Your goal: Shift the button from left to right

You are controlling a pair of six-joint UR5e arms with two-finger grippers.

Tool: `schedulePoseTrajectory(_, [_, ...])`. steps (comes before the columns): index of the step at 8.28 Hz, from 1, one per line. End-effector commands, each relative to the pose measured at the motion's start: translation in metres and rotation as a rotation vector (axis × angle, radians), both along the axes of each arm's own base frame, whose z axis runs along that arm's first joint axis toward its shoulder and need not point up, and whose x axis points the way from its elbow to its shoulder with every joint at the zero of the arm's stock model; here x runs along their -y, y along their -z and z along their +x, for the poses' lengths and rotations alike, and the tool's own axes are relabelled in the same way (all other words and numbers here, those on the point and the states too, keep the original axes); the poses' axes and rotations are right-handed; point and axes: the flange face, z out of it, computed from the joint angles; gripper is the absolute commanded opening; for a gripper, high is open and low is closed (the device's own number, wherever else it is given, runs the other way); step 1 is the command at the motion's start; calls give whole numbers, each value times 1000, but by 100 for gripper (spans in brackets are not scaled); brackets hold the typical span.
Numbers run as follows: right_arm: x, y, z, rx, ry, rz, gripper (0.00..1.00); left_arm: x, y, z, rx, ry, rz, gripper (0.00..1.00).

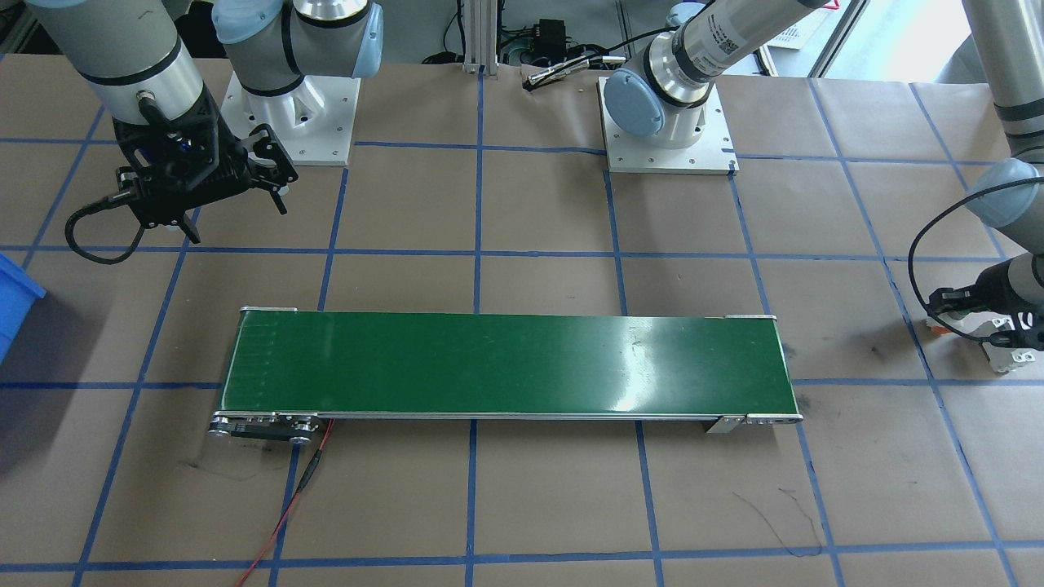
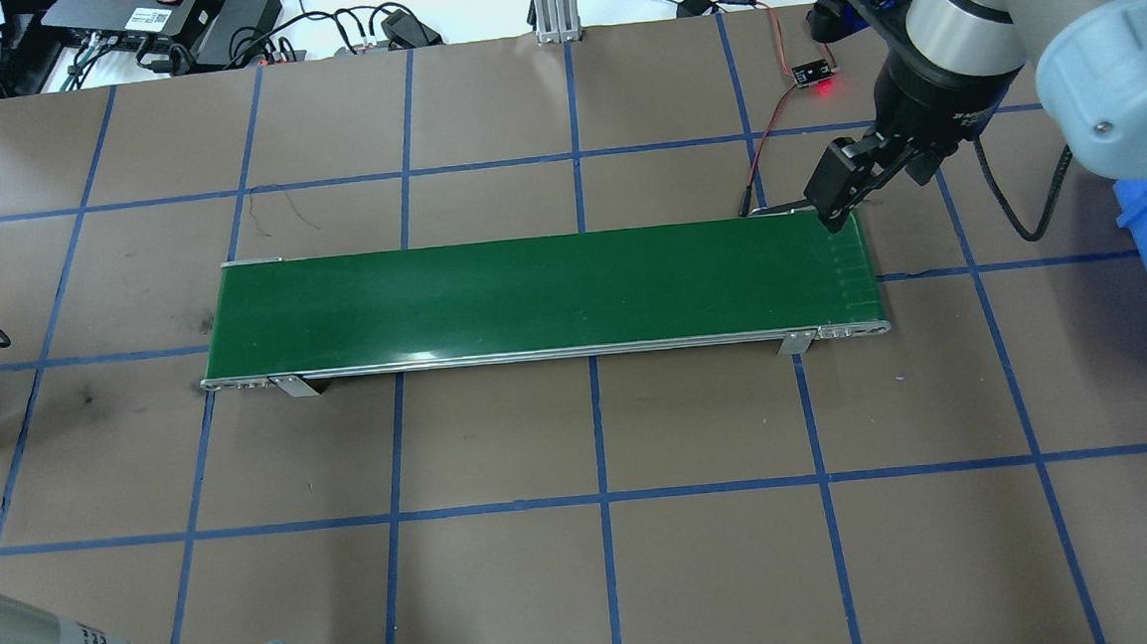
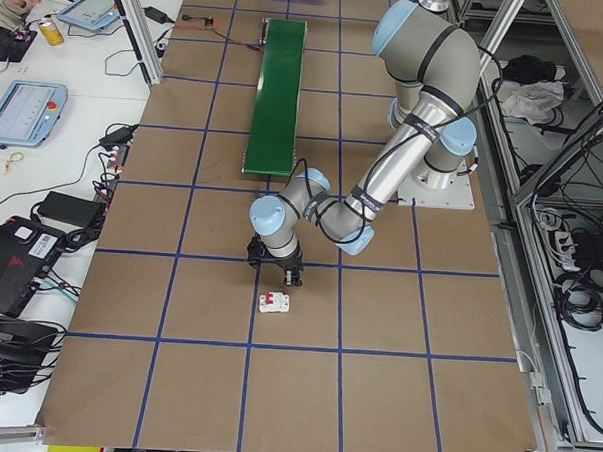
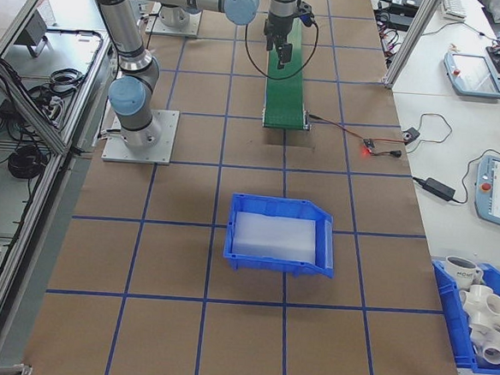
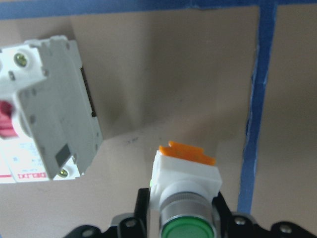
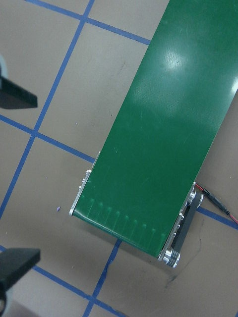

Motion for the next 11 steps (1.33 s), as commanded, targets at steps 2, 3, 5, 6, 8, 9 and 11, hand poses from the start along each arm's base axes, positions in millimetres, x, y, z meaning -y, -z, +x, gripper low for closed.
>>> schedulePoseTrajectory(2, [0,0,0,6,1,-1,100,-2,-82,-43,-76,-18,-55,0])
schedulePoseTrajectory(3, [0,0,1,6,-1,-1,100,4,-123,-81,-100,-47,-124,0])
schedulePoseTrajectory(5, [0,0,0,6,1,-1,100,36,-168,-186,-49,-67,-186,0])
schedulePoseTrajectory(6, [0,0,0,6,1,-1,100,51,-173,-240,-44,-84,-199,0])
schedulePoseTrajectory(8, [1,1,0,3,1,1,100,71,-171,-327,-130,-187,-244,0])
schedulePoseTrajectory(9, [1,0,0,3,-1,-1,100,78,-163,-347,-149,-174,-240,0])
schedulePoseTrajectory(11, [1,1,0,0,-19,1,100,87,-133,-349,-173,-154,-193,0])
